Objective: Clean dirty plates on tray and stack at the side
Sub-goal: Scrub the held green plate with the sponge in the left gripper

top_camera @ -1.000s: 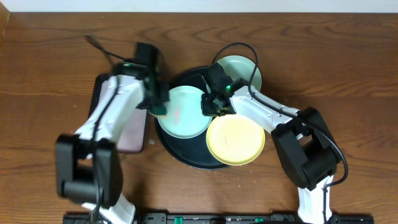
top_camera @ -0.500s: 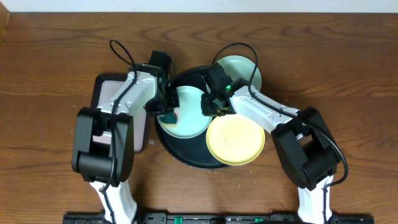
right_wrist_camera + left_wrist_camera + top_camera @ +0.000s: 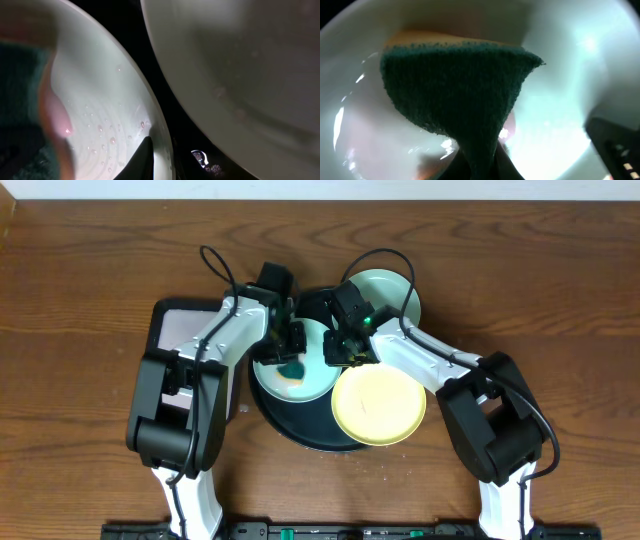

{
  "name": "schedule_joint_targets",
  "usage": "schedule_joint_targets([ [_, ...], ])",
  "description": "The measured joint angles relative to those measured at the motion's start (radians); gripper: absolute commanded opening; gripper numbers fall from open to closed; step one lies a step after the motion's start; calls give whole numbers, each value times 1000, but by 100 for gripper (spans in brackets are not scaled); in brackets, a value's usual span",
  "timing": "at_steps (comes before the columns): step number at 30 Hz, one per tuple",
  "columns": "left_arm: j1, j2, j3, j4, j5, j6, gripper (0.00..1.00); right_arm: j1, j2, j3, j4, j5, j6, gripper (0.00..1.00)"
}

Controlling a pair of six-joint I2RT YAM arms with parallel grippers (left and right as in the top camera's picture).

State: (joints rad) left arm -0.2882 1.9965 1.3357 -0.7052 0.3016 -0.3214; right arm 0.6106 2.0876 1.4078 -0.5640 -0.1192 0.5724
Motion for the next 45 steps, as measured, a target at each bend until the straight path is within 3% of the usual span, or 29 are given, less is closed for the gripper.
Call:
schedule_joint_targets([
  [7,5,5,0,66,-39,-17,8,0,0,0,0,3,0,13],
  [16,3,5,21,-95,-169,-80,7,0,0,0,8,0,-6,13],
  [23,-27,5,19,-169,-95,-48,8,0,0,0,8,3,-7,13],
  [32,-45,5,5,-56,-27,-28,7,0,0,0,1,15,-7,13],
  [37,-26,5,8,-25,-65,-83,7,0,0,1,1,19,-7,13],
  [45,-10,-14,17,-114,-232,-150,7,0,0,1,1,19,-7,13],
])
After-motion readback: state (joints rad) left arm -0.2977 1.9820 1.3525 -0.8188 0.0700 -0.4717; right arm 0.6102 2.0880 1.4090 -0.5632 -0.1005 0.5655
